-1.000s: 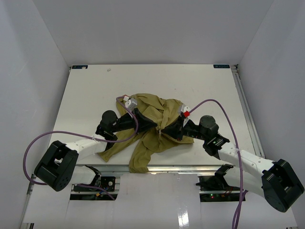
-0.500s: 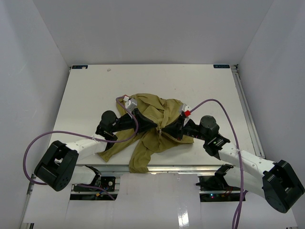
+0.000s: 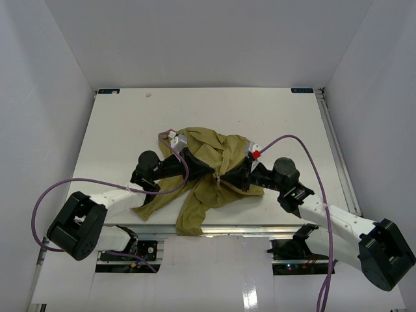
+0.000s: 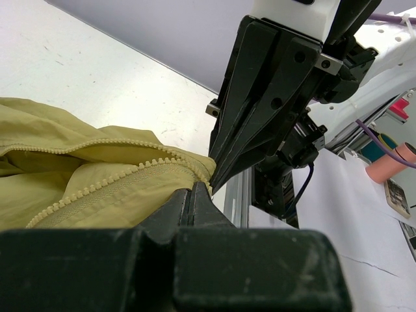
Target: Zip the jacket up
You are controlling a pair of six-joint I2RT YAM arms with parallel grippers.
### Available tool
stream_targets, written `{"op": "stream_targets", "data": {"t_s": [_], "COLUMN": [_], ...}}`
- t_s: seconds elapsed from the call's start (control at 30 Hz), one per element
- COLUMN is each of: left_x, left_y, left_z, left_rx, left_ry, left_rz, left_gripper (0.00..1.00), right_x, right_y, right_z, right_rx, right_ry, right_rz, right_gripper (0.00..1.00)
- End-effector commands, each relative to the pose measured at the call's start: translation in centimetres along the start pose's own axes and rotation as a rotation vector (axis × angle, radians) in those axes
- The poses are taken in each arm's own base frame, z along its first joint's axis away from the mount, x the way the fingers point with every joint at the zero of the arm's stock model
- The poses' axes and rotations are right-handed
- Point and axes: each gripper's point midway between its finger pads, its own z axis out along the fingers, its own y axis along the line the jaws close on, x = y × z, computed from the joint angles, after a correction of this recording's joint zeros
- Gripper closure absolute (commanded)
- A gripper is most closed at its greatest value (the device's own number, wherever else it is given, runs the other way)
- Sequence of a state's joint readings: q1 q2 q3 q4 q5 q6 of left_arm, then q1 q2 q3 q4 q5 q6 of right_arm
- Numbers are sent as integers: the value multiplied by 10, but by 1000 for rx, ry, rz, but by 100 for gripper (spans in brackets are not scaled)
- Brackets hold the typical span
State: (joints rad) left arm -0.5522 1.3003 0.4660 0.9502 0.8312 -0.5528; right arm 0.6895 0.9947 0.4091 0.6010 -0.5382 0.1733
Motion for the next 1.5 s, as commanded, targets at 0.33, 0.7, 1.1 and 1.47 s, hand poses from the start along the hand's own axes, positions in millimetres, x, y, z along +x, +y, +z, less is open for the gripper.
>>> {"op": "stream_targets", "data": {"t_s": [0.33, 0.7, 1.1, 1.47], "left_x": [-4, -3, 0, 0], "left_y": [-4, -5, -4, -1], "left_z": [-1, -2, -2, -1], "left_rx": [4, 10, 14, -6], "left_ry": [-15, -16, -12, -8], "left_rz": [42, 54, 67, 80], "left_gripper": [100, 100, 100, 100], "right_x": [-18, -24, -27, -25], "right_y": [10, 4, 2, -2], "right_z": [-1, 2, 5, 9], "right_rx": [-34, -6, 5, 9], "right_ry": [-56, -68, -67, -46], "right_rz": [-32, -22, -6, 14], "right_gripper": [92, 92, 92, 92]}}
